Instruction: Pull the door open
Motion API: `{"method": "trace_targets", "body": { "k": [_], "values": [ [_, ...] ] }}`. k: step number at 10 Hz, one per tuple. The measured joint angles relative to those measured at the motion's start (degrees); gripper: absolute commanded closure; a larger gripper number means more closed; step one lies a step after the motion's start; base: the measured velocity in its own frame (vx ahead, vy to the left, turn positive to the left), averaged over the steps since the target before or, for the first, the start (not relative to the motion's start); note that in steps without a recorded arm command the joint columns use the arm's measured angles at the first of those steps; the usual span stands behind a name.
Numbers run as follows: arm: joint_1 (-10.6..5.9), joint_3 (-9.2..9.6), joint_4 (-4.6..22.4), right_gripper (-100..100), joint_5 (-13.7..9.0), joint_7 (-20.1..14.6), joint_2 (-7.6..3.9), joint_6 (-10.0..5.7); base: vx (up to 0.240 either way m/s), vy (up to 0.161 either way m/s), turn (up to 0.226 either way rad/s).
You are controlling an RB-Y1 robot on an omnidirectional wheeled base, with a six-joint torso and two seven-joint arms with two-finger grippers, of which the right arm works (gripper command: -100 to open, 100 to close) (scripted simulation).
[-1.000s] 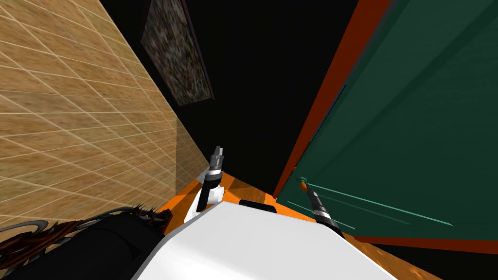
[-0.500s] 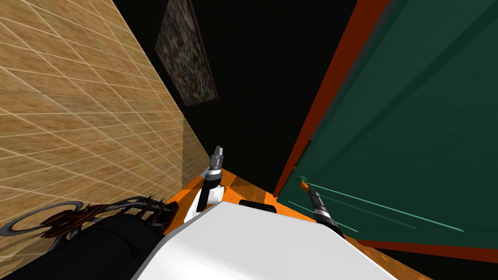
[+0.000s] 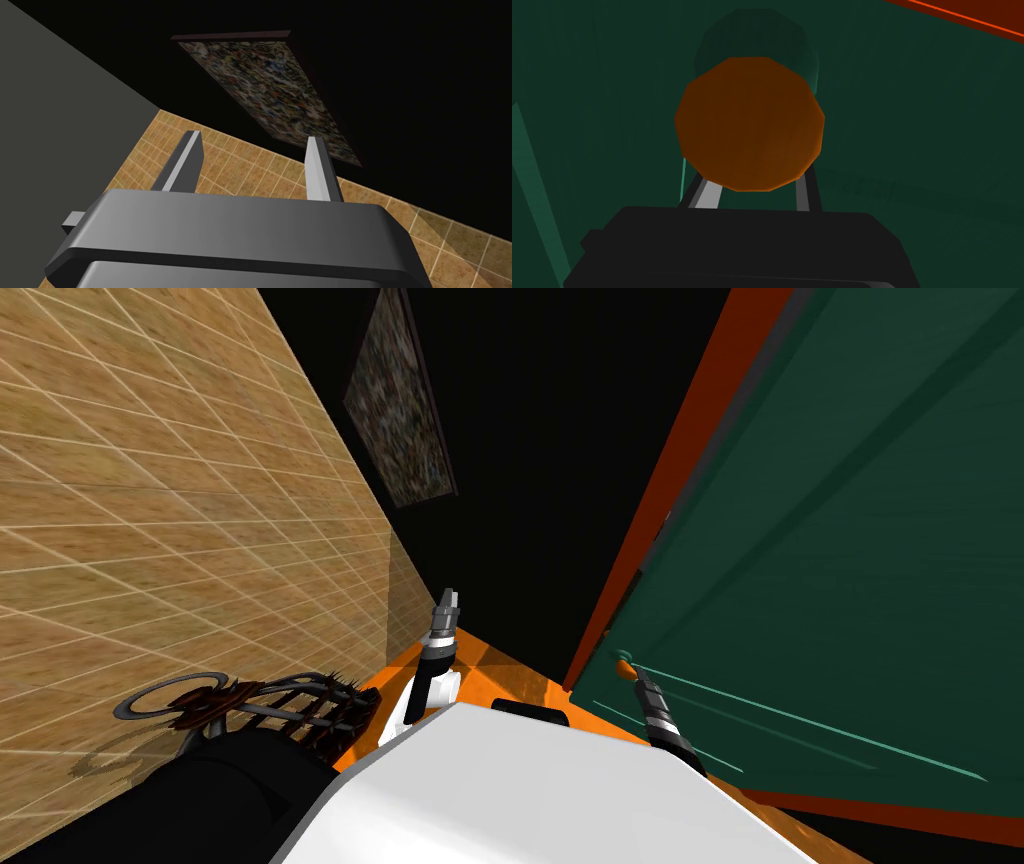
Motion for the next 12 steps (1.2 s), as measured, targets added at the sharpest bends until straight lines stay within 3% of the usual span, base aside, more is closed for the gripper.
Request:
{"method": "trace_targets", "body": {
  "k": [1,5,12],
  "values": [
    [-0.61,0.22,0.9,100,-0.6,-1.4,-0.18,-0.18,-0.057,-0.016,0.107],
    [-0.38,1.11,0.0,100,-3.3,-6.5,-0.17,1.01,-0.056,-0.016,0.068],
    [-1.69,2.97,2.4,100,-8.8,-16.1,-0.74,1.22,-0.06,-0.018,0.086]
  ]
}}
